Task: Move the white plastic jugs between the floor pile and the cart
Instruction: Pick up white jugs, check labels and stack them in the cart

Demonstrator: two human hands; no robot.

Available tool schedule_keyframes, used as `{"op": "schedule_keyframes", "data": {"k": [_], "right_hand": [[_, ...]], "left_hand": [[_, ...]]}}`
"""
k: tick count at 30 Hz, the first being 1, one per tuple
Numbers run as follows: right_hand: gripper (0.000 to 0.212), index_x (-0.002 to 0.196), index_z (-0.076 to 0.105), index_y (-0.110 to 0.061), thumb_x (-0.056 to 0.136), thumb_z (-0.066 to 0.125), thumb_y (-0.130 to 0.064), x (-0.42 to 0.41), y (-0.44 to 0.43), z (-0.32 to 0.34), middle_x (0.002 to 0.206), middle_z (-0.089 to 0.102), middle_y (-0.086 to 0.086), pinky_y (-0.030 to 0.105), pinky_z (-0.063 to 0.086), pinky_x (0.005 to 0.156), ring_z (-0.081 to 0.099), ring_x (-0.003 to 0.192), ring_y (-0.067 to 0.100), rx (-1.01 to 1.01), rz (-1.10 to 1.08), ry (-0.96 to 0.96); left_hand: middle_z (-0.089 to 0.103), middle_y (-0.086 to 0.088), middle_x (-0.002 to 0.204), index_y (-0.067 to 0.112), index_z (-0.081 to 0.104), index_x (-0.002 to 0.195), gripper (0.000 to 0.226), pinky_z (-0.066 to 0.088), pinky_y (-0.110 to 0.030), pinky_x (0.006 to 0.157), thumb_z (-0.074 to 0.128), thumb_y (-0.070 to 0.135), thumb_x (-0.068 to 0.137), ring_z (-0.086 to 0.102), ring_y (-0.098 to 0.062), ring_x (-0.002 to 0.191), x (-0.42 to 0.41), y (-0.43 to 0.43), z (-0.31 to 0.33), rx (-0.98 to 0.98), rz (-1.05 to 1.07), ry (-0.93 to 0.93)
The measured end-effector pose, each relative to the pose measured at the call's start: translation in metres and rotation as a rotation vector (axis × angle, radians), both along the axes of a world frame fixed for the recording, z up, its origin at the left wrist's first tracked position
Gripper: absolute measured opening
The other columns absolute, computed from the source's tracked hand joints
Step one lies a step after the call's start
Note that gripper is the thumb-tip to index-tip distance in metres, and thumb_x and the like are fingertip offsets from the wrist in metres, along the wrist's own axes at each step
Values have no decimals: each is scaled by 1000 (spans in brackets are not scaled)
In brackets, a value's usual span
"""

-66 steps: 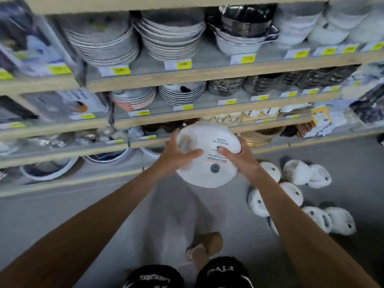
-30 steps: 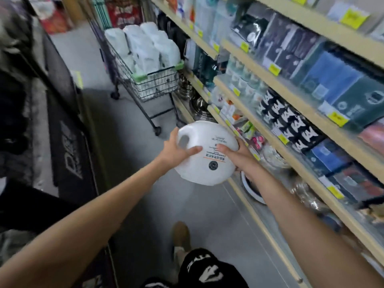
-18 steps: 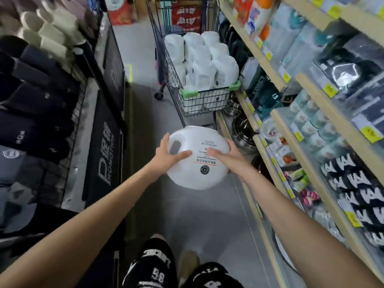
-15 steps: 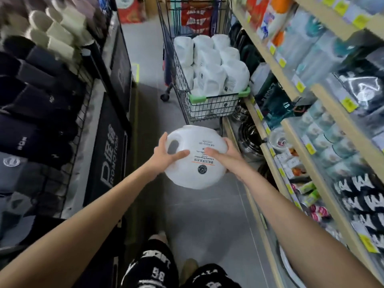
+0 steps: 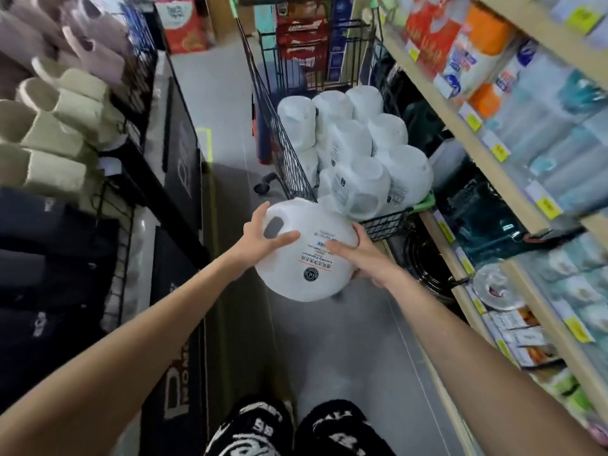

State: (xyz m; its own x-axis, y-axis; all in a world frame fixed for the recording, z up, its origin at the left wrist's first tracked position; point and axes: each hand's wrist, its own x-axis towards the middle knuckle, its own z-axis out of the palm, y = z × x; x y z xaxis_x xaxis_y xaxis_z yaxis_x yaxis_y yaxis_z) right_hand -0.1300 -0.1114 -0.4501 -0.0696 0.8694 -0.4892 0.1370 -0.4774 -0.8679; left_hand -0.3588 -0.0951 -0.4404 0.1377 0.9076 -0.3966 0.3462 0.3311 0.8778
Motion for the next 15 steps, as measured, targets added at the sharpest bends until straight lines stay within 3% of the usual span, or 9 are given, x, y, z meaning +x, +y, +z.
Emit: {"op": "schedule_keyframes", "data": {"k": [3, 6, 8, 10, 13, 15], "right_hand": [[97, 148, 19, -33, 74, 81, -31, -5, 41, 2, 136, 47, -6, 51, 51, 94, 53, 119, 21, -18, 6, -9], [90, 138, 31, -34, 67, 86, -29, -5, 79, 4, 127, 56, -9, 37, 60, 70, 59, 113, 19, 2, 6, 58], [98, 142, 30, -29, 63, 88, -30, -3, 107, 5, 130, 56, -7, 37, 57, 79, 58, 114, 17, 20, -4, 21], [92, 144, 28, -23, 71, 85, -22, 1, 138, 5, 130, 52, -4, 36, 50, 90, 54, 114, 15, 51, -45, -52], [87, 141, 30, -22, 72, 84, -22, 7, 185, 5, 129, 53, -2, 28, 47, 89, 55, 113, 15, 83, -78, -72], [88, 140, 31, -21, 70, 85, -23, 11, 215, 4, 130, 54, -1, 31, 49, 91, 56, 114, 16, 89, -105, -59]], "left_hand": [[19, -5, 153, 38, 10, 149, 102, 38, -40, 101, 73, 57, 71, 34, -28, 135, -4, 55, 8, 15, -45, 19], [17, -2, 153, 41, 12, 148, 106, 36, -46, 108, 71, 61, 63, 34, -27, 134, -6, 105, 12, -1, -99, 14], [18, 0, 152, 39, 14, 148, 103, 37, -43, 107, 74, 58, 67, 36, -24, 134, -3, 137, 13, 26, -123, 2], [27, 0, 149, 34, 16, 149, 98, 40, -40, 104, 74, 53, 73, 40, -21, 131, 3, 170, 14, 57, -155, -15], [43, 3, 136, 27, 18, 148, 91, 45, -33, 95, 73, 46, 78, 48, -17, 122, 12, 220, 17, 60, -197, -40], [45, 1, 136, 30, 19, 146, 97, 46, -38, 98, 73, 57, 70, 50, -18, 122, 18, 254, 19, 48, -204, -34]]}}
